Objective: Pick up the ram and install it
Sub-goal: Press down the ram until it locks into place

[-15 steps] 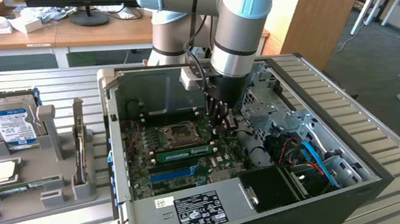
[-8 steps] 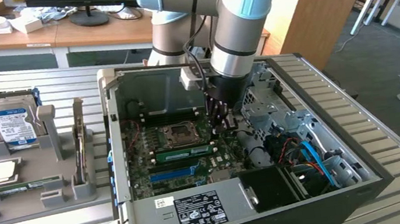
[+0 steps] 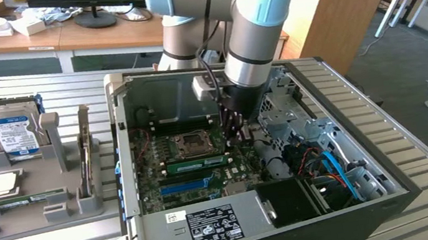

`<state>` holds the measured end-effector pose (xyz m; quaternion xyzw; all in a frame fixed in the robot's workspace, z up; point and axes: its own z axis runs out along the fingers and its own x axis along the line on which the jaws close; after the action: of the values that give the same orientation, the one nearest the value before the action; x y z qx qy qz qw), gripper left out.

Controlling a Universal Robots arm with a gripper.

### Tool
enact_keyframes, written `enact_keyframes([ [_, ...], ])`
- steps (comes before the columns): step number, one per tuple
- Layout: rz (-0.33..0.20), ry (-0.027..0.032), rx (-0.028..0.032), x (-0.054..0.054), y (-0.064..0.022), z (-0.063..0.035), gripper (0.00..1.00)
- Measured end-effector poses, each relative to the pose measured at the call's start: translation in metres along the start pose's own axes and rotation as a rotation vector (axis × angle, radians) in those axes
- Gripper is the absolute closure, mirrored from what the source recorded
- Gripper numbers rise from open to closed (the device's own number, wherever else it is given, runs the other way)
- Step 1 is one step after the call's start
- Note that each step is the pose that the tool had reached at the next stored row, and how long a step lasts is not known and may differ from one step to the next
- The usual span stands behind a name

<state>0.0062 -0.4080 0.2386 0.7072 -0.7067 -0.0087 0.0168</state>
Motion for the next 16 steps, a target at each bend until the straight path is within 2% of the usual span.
enact_keyframes([
  [13, 0.0, 0.0002, 0.0002, -0.0014, -0.0001, 0.0022, 0.9],
  [16, 0.0, 0.0, 0.0003, -0.0015, -0.0003, 0.0068, 0.9],
])
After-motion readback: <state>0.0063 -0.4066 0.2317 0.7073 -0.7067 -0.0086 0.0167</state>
